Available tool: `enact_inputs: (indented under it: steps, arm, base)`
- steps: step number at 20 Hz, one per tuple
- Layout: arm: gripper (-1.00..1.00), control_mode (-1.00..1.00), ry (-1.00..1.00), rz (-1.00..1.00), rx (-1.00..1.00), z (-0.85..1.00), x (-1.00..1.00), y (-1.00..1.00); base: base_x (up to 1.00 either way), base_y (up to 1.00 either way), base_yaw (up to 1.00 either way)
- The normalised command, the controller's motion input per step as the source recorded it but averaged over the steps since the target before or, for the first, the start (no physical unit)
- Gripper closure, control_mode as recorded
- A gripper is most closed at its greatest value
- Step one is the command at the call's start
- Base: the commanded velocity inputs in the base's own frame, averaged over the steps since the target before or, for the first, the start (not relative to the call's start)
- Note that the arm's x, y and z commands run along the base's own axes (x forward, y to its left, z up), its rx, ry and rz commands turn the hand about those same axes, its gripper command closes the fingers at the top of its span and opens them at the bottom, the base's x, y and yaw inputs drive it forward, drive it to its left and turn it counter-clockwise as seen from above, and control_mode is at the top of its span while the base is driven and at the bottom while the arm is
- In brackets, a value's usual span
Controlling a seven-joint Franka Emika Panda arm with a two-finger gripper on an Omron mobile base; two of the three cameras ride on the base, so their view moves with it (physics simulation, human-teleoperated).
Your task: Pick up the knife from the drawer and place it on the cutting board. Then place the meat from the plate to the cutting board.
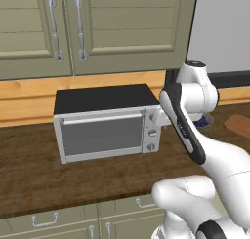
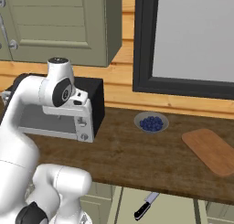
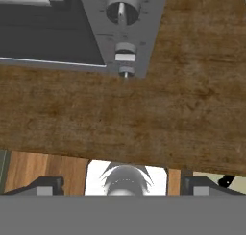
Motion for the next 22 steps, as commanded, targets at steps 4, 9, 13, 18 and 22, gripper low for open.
enact_inputs:
  steps: [4,9,13,18,22]
  arm:
    - [-1.00,-1.00,0.00,0.00,0.00,-0.52,-0.37,0.00]
    - [-1.00,-1.00,0.00,0.00,0.00,-0.47,-0.31,0.00]
    - [-1.00,-1.00,0.00,0.00,0.00,-0.22,-0.31,0.00]
    - [-1.00,-1.00,0.00,0.00,0.00,0.00,-0.28,0.00]
    - [-1.00,-1.00,0.00,0.00,0.00,0.00,-0.34,-0.03]
  base:
    - [0.00,0.00,0.00]
    - [0.00,0.00,0.00]
    - [0.00,0.00,0.00]
    - [0.00,0.00,0.00]
    - [0.00,0.00,0.00]
